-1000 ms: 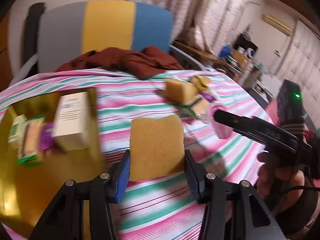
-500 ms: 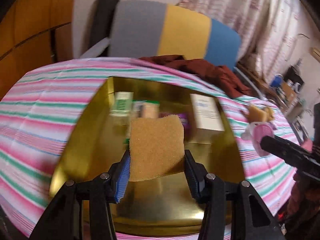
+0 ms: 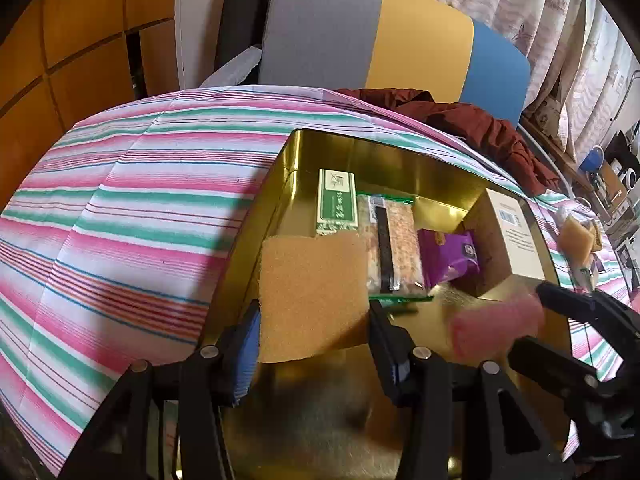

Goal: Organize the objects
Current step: 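Carry the sponge and pink hair roller into the gold tray and release both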

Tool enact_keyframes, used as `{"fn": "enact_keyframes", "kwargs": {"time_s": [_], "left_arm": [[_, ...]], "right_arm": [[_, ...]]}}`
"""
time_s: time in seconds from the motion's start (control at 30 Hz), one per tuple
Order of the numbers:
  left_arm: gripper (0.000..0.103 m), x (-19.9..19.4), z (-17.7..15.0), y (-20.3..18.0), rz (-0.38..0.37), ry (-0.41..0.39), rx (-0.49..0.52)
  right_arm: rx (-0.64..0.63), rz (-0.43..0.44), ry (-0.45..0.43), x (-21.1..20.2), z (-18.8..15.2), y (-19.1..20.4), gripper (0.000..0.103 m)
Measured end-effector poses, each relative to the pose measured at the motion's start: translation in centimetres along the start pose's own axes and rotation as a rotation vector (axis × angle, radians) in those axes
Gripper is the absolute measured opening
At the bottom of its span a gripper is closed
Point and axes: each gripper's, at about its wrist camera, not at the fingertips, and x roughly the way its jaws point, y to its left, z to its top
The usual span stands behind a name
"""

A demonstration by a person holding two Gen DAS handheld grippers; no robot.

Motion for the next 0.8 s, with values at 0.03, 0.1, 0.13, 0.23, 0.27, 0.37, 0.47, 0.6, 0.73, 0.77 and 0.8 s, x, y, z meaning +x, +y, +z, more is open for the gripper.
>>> {"fn": "enact_keyframes", "kwargs": {"time_s": [0.03,0.1,0.13,0.23,0.27,0.37,0.47,0.6,0.73,0.77,0.8], "left_arm": [[0.051,0.1,0.1,0.2,0.002,0.001,-0.004],[0.051,0.3,0.2,0.6,-0.006,0.003,-0.021],[0.051,0.4,0.2,0.7,-0.007,0.004,-0.025],[0.051,0.4,0.3,0.7,-0.002,0.002,-0.025],[0.052,0.4,0.3,0.6,0.006,0.0,-0.021],[0.053,0.4,0.5,0.4,0.042,0.006,-0.022],[0.055,-0.7,0.7,0.6,0.058,-0.024,-0.054],[0.068,-2.2,1.2,1.2,-0.01,-0.074,-0.114],[0.072,-3.0,1.7,1.6,0.003,-0.092,-0.16],[0.072,-3.4,1.7,1.6,0.019,-0.102,-0.165],[0.072,-3.6,1.7,1.5,0.029,-0.107,-0.167]], "right_arm": [[0.009,-0.004,-0.002,0.0,0.2,0.1,0.087],[0.032,-0.02,-0.024,-0.6,0.2,0.0,0.096],[0.042,-0.027,-0.044,-1.1,0.0,-0.1,0.097],[0.075,-0.037,-0.079,-2.8,-0.7,-0.8,0.097],[0.09,-0.036,-0.084,-3.3,-1.0,-1.1,0.097],[0.132,-0.034,-0.086,-4.0,-1.5,-2.0,0.097],[0.165,-0.029,-0.093,-4.6,-2.1,-2.8,0.097],[0.193,-0.031,-0.112,-5.5,-2.9,-3.7,0.097],[0.213,-0.027,-0.117,-5.9,-3.3,-4.3,0.097],[0.218,-0.026,-0.122,-6.1,-3.4,-4.6,0.097],[0.222,-0.031,-0.129,-6.3,-3.5,-4.7,0.097]]}}
